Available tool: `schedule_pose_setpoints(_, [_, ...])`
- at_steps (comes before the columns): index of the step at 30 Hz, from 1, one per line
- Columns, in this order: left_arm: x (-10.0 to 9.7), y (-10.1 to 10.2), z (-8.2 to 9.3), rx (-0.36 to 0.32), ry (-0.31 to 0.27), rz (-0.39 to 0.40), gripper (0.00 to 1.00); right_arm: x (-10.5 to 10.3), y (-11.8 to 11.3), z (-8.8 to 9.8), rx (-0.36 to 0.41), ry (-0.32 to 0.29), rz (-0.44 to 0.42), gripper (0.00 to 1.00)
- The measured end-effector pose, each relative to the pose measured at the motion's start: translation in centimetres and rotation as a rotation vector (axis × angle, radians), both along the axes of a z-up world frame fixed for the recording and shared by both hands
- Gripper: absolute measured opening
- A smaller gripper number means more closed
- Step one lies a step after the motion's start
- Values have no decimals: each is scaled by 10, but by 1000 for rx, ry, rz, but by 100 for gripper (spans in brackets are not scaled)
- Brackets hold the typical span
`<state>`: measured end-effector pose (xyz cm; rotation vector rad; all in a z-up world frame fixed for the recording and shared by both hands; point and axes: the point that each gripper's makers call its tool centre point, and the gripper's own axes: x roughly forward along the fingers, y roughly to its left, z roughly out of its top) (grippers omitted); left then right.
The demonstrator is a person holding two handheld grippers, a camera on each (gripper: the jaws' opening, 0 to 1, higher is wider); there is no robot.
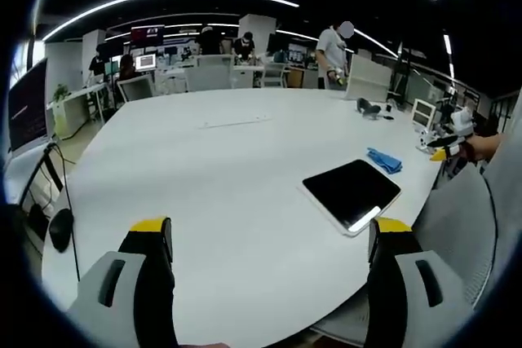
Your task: Wipe the mirror surface with the cleaning cloth until all visible marks leave the cleaned area.
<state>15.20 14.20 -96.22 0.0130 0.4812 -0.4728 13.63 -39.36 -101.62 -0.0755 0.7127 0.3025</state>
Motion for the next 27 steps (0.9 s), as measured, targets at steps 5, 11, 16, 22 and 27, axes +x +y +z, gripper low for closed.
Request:
schedule_pose_setpoints(5, [0, -2, -1, -5, -1, -2, 99, 1, 3, 3, -2, -9, 1, 99])
schedule_pose_setpoints(11, [0, -5, -2, -2, 2, -11, 99, 1, 3, 5, -2, -12, -1, 99])
schedule_pose_setpoints(16, [1, -2, -1, -2, 0, -7, 99, 2, 3, 6, -6, -14, 2, 99])
schedule_pose_setpoints(22, [1, -2, 1, 1, -2, -5, 99, 6, 5, 7, -14, -15, 6, 99])
schedule_pose_setpoints(27, [1, -3, 1, -1, -2, -5, 99, 10, 9, 14, -15, -19, 13, 99])
